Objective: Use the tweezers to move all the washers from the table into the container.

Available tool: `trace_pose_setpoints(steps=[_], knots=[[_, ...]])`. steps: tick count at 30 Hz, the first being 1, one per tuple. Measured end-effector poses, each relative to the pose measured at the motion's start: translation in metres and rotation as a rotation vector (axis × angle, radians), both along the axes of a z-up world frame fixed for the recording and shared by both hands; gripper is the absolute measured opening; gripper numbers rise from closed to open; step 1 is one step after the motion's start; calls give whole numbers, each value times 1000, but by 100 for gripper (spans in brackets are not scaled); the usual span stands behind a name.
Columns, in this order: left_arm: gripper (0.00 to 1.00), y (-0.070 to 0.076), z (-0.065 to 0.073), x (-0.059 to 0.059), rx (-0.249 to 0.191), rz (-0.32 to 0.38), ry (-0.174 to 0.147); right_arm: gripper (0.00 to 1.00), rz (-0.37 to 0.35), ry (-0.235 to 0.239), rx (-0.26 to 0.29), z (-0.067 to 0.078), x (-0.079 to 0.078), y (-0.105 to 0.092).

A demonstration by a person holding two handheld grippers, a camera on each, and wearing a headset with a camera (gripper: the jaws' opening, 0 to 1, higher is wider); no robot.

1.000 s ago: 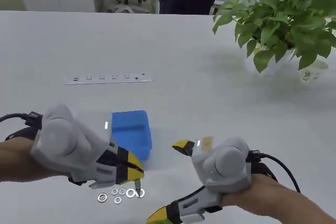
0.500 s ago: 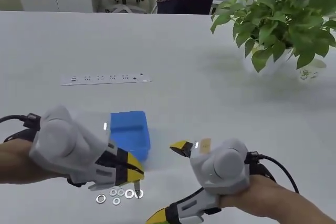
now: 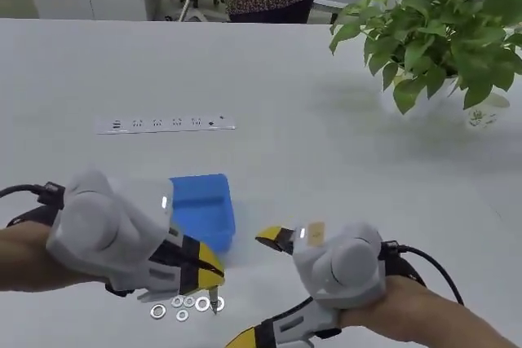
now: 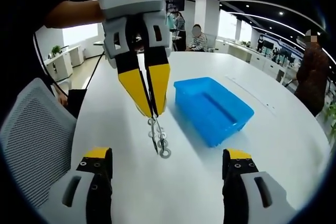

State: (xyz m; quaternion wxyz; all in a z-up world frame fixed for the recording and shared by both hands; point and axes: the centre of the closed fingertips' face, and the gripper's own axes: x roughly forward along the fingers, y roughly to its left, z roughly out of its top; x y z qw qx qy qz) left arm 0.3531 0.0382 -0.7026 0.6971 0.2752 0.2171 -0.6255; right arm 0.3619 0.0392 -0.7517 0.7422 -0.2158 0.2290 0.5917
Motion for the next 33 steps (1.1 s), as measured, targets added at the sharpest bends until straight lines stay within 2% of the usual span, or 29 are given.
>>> trace_pose_setpoints(steps=[4,7,12,19,25,33], knots=[[5,0,0,0,-2,-1,1,74,37,-13,8,1,-3,6],[5,1,0,0,-1,-2,2,67,56,-27,-16,-2,-2,8],[5,1,0,0,-2,-3,2,52,70,-22,-9,-4,0,13],[5,1,0,1,-5,-2,3,37,107,-18,-10,-7,0,21],[5,1,0,1,-8,-2,4,28,152,-18,-24,-12,-3,26],[5,0,0,1,-11,-3,7,16,176,-20,-16,-14,-6,33]])
